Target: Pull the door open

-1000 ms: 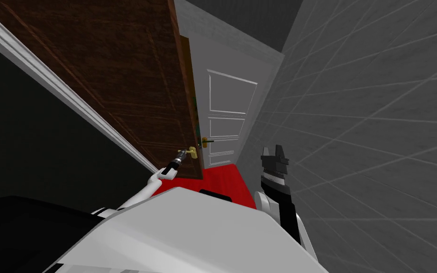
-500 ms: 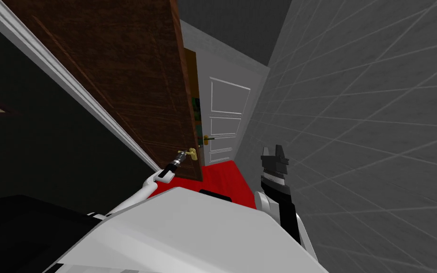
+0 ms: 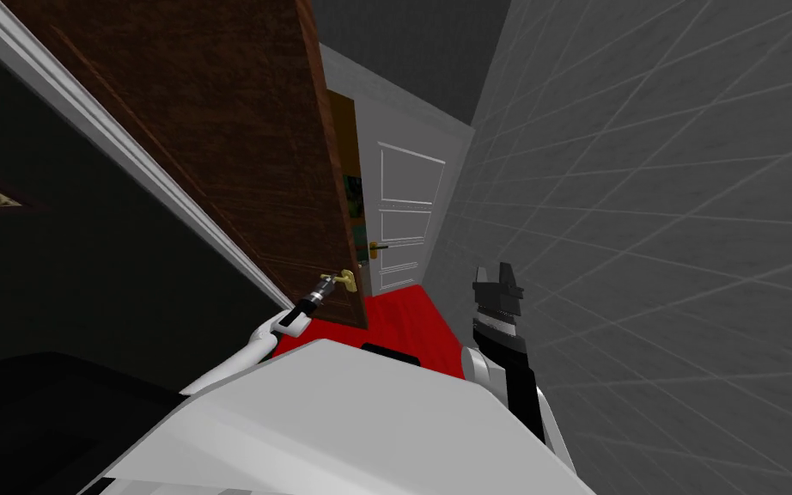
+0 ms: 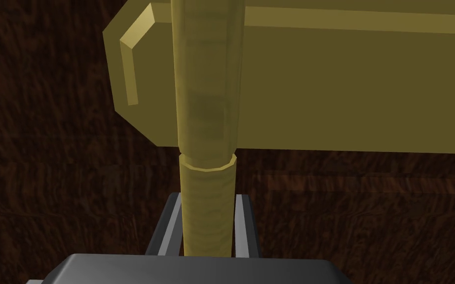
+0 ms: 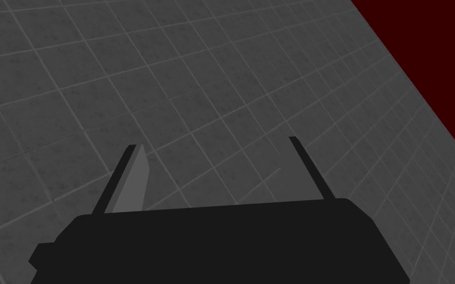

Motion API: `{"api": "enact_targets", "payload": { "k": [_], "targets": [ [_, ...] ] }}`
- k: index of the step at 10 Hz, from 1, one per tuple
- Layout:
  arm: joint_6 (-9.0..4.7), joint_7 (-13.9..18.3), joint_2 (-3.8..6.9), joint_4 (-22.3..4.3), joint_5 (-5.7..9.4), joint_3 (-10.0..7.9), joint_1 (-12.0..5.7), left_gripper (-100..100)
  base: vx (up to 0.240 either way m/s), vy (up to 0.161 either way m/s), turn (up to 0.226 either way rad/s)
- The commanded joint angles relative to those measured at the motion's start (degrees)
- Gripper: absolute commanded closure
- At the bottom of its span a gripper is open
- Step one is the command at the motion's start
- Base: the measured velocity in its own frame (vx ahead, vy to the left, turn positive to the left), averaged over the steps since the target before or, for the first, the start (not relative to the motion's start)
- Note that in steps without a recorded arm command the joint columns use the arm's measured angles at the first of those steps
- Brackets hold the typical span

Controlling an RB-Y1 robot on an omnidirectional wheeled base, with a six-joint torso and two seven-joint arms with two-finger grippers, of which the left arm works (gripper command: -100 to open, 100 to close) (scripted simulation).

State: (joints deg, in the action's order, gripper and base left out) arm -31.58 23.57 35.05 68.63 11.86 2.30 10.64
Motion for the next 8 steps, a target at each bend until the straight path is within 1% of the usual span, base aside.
{"api": "enact_targets", "payload": {
  "k": [1, 3, 5, 6, 7, 8],
  "targets": [
    [-1.77, 1.0, 0.91, 0.9, -0.10, 1.42, 1.71, 100, -0.242, 0.095, -0.171],
    [-3.62, 2.1, 2.31, 1.4, -0.04, 2.42, 3.08, 100, -0.223, 0.079, -0.142],
    [-4.98, 3.0, 3.33, 1.7, 0.00, 3.15, 4.08, 100, -0.164, 0.064, -0.074],
    [-4.38, 2.8, 3.37, 1.0, 0.08, 2.66, 3.63, 100, -0.077, 0.040, -0.008],
    [-5.89, 3.5, 4.10, 0.6, 0.02, 3.23, 4.33, 100, -0.149, 0.045, -0.144],
    [-6.63, 3.8, 4.51, 0.4, 0.00, 3.46, 4.62, 100, -0.212, 0.077, -0.157]
  ]
}}
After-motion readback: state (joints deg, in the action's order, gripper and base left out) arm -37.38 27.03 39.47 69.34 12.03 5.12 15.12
